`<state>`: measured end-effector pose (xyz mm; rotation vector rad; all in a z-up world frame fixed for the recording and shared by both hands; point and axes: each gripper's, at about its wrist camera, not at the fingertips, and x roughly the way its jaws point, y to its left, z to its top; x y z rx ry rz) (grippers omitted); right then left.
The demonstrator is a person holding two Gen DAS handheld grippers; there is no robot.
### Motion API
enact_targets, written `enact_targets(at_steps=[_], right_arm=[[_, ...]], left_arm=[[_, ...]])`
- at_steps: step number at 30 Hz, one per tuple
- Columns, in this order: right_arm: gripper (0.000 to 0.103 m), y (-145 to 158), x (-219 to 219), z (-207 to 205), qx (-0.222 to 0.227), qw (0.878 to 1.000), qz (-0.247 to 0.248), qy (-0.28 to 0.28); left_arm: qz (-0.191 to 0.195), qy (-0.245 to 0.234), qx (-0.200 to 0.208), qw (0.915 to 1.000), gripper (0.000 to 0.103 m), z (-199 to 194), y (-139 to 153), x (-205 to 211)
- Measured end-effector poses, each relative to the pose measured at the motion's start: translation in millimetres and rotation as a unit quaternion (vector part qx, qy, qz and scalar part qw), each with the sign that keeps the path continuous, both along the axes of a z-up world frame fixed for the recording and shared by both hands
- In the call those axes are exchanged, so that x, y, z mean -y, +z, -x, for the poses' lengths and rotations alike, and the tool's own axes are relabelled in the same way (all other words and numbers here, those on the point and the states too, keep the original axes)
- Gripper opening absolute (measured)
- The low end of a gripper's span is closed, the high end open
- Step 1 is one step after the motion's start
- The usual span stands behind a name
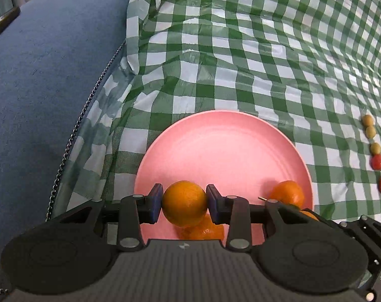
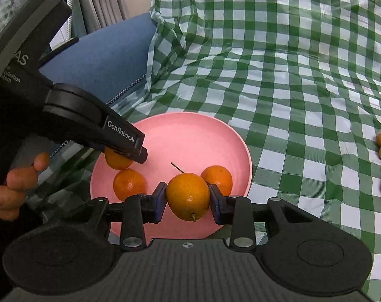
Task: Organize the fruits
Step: 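Open both grippers to release the fruits onto the plate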
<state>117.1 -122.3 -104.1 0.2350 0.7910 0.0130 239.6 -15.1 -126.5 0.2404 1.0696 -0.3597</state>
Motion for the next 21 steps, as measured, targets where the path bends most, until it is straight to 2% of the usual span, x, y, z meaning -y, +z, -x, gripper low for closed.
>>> enact_targets(at_steps=[5, 7, 8, 9, 10, 11, 12, 18, 21], right_arm=[[0.038, -0.1, -1.4, -3.1, -0.006, 1.000, 0.004, 0.000], [0.042, 2.3, -2.9, -4.0, -0.006, 1.000, 0.004, 0.002], [0.057, 5.3, -3.7, -5.3, -0.003, 1.000, 0.004, 0.003], [0.066, 9.0, -4.4, -4.8, -0.001, 1.000, 0.008, 0.003], [0.080, 13.5, -4.0, -1.1, 0.002, 1.000, 0.013, 0.000], [0.088, 18.9, -4.9, 1.4, 0.005, 1.000, 0.018, -0.004], [0.089, 23.5, -5.6, 4.4, 0.005, 1.000, 0.019, -0.007], [0.096, 39.2, -15.9, 38.5, -0.044, 0.999, -0.012, -0.004], [0.097, 43.1, -18.5, 62.8, -0.072, 0.997, -0.028, -0.026]], left_arm=[[0.000, 0.003, -0.004, 1.0000, 0.043, -4.4, -2.3, 1.4], [0.004, -0.008, 0.003, 1.0000, 0.062, -2.4, 2.3, 1.1], [0.008, -0.011, 0.008, 0.9999, 0.084, -0.3, 7.1, -0.8], [0.016, -0.011, 0.020, 0.9996, 0.099, 4.7, 15.5, -4.5], [0.025, -0.010, 0.033, 0.9991, 0.103, 9.9, 23.3, -8.3], [0.031, -0.004, 0.048, 0.9984, 0.103, 16.9, 31.8, -13.8], [0.031, 0.002, 0.053, 0.9981, 0.103, 22.1, 36.5, -18.2], [0.025, 0.035, 0.042, 0.9982, 0.103, 69.5, 50.0, -53.9], [0.018, 0.050, 0.020, 0.9984, 0.103, 97.8, 50.1, -71.5]])
